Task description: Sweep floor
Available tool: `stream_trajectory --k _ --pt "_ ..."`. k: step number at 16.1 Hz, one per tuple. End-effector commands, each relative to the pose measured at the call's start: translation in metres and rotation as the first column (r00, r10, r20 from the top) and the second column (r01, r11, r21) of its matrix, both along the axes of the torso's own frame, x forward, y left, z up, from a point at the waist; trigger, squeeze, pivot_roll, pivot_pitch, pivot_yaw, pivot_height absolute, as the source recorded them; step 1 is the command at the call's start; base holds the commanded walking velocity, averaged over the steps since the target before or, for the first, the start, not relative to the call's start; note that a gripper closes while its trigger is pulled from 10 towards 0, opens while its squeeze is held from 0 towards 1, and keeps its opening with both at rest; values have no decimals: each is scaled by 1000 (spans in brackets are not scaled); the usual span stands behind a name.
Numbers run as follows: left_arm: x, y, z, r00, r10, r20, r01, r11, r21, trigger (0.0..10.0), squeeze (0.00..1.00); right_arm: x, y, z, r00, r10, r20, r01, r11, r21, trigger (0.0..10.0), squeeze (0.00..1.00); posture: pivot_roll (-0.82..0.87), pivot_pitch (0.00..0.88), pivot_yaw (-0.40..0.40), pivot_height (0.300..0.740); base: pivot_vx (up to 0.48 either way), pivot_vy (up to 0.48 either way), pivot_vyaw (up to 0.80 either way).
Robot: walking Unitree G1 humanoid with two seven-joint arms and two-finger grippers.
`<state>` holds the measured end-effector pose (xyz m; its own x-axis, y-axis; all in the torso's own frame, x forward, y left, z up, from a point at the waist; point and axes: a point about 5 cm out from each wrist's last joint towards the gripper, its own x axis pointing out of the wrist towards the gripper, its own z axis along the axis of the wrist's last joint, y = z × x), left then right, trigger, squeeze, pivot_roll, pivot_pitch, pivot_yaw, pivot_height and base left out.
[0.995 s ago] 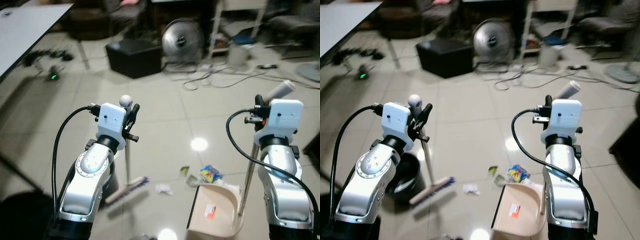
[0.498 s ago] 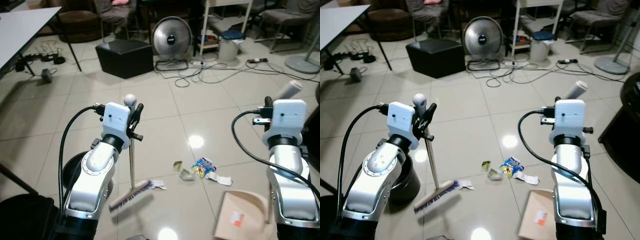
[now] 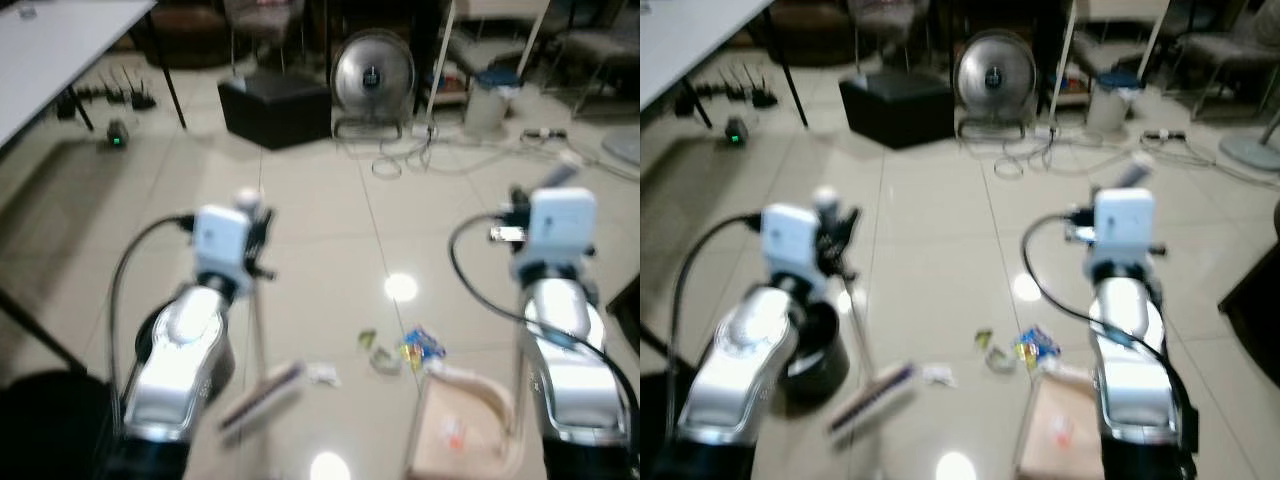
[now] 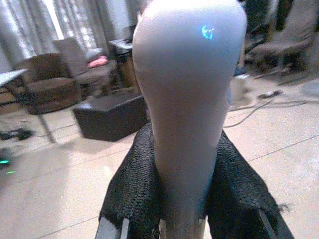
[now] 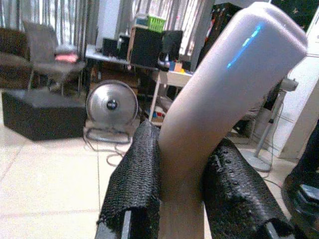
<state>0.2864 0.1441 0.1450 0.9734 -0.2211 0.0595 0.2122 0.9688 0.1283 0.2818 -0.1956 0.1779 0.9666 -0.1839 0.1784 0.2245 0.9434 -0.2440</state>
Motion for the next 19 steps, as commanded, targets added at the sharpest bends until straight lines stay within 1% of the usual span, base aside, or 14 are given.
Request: stream_trajectory --k 1,9,13,19 --pt "2 -7 11 998 -18 52 18 1000 -9 10000 0 0 -7 3 1000 -25 19 25 1000 -4 10000 0 2 0 52 740 360 0 0" --pt "0 -7 7 999 3 42 -2 1000 -29 10000 0 1 -2 0 999 31 12 -32 999 36 10000 0 0 0 33 740 360 0 0" --pt "1 -8 6 999 9 42 -7 999 -38 10000 0 4 2 1 997 79 15 -80 995 57 10000 0 -2 0 28 740 361 0 0" --pt "-1 -8 4 1000 -2 31 3 1000 -30 10000 0 3 10 -6 990 141 -18 -140 988 66 10000 0 6 7 31 740 361 0 0"
